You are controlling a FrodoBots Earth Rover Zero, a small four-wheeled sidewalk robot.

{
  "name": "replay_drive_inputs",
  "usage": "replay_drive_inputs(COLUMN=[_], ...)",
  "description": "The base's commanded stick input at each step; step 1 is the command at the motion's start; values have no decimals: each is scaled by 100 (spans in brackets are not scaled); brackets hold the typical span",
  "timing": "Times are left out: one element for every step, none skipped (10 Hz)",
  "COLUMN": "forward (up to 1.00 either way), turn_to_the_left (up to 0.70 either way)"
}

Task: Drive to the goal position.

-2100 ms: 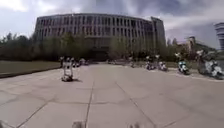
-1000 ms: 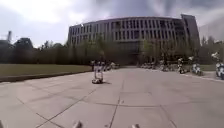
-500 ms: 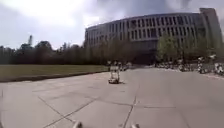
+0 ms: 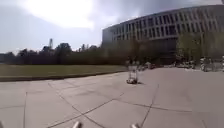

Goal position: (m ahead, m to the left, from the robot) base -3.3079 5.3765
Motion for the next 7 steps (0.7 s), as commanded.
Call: replay_drive_inputs(forward=[0, 0, 0, 0, 0, 0, 0], turn_to_the_left=[70, 70, 70, 70, 70, 70, 70])
